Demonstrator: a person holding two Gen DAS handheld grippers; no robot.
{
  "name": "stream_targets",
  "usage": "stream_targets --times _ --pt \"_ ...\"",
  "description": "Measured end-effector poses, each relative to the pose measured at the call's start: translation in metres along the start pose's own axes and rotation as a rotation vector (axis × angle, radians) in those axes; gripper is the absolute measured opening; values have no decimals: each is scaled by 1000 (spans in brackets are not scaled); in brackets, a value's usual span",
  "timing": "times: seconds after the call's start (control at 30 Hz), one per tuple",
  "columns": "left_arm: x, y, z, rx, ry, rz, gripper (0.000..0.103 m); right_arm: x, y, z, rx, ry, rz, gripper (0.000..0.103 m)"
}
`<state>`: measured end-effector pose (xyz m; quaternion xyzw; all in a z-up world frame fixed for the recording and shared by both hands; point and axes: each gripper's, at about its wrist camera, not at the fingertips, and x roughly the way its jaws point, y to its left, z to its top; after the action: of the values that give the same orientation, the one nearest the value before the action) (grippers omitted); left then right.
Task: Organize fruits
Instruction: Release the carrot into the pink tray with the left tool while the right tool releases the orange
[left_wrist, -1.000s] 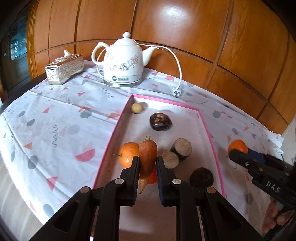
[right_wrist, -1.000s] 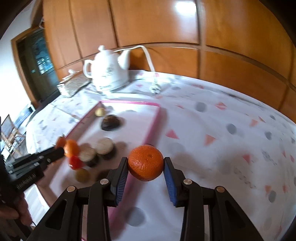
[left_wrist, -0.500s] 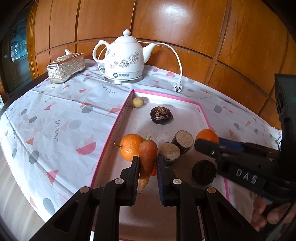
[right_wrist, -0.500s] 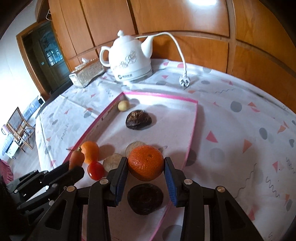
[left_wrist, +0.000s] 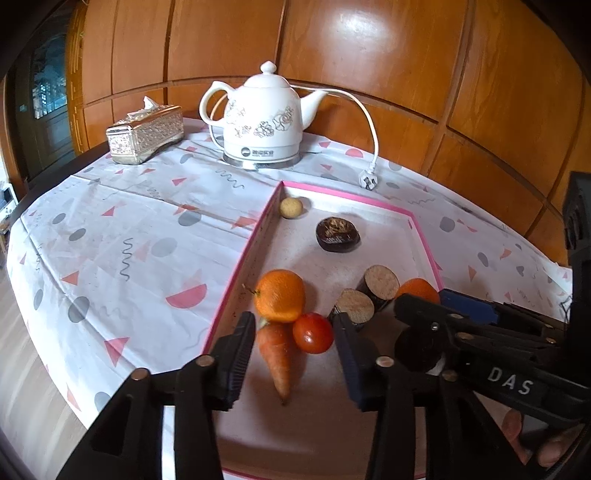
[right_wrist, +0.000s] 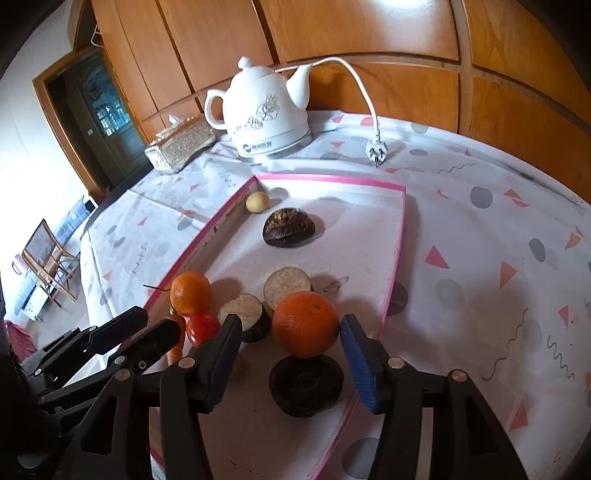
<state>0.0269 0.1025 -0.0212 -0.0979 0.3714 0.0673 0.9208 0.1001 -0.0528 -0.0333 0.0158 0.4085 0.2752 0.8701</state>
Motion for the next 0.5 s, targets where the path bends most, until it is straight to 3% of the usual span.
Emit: stream_targets --times 0.3,0.5 --pt "-14 4 3 -8 -45 43 76 -21 -2 1 45 -75 0 57" --pt "-24 3 1 -2 -68 64 87 -39 -2 -15 47 -116 -88 60"
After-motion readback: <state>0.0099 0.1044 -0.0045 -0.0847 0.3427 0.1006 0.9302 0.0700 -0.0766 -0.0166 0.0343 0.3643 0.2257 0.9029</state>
